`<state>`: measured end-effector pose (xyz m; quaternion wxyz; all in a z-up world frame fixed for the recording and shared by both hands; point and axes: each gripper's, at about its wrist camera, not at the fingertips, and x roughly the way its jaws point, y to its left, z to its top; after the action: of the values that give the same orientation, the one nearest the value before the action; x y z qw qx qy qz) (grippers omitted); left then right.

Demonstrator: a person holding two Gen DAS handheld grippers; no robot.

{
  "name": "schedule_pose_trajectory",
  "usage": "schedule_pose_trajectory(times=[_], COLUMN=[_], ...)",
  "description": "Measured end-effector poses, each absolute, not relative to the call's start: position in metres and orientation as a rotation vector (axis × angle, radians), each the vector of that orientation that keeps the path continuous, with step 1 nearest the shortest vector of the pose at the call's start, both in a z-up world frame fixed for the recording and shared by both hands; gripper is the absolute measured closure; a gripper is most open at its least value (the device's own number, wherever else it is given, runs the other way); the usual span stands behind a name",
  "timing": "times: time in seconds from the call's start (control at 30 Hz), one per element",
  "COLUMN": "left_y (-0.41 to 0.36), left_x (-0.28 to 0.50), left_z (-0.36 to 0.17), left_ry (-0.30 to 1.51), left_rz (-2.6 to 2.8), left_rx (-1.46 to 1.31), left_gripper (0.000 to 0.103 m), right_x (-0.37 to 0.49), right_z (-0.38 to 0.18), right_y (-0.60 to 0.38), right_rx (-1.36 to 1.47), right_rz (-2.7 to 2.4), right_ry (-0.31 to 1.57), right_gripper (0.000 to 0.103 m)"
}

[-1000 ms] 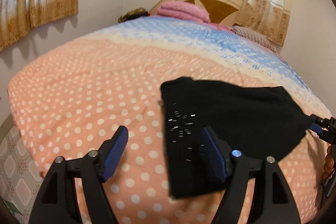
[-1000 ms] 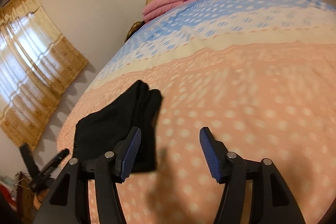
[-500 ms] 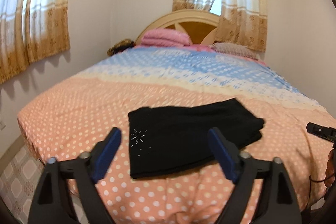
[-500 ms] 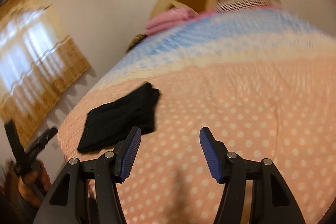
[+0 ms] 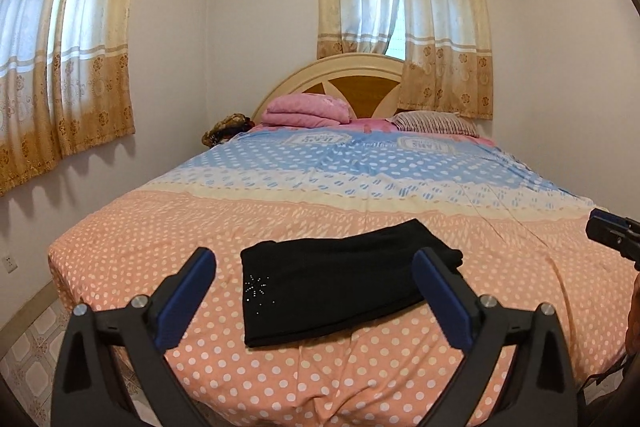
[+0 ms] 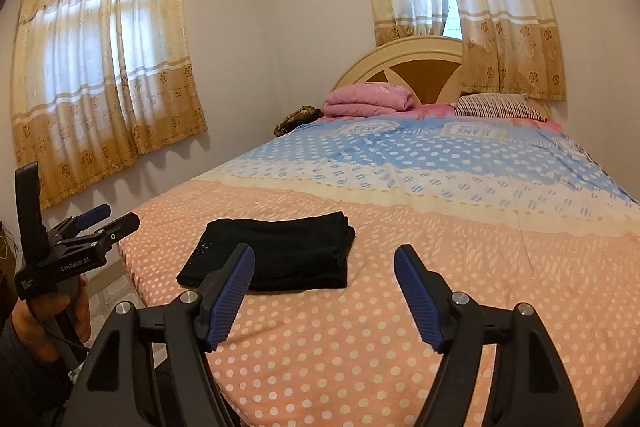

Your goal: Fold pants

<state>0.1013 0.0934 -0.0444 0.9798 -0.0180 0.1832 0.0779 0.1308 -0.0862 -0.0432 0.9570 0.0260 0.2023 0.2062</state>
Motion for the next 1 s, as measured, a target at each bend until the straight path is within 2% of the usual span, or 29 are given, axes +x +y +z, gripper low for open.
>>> schedule_pose_trajectory(times=[1.0], left_y=[0.092], left_x=[0.092], left_z=[-0.037], left_ry=[0.337], left_rz=[0.208], left_rx=[-0.041], left_gripper=[0.000], right_x=[0.114], right_z=[-0.034], right_y=[-0.078], right_rx=[0.022], right_rz=[0.408], right_ry=[0.334], right_gripper=[0.029])
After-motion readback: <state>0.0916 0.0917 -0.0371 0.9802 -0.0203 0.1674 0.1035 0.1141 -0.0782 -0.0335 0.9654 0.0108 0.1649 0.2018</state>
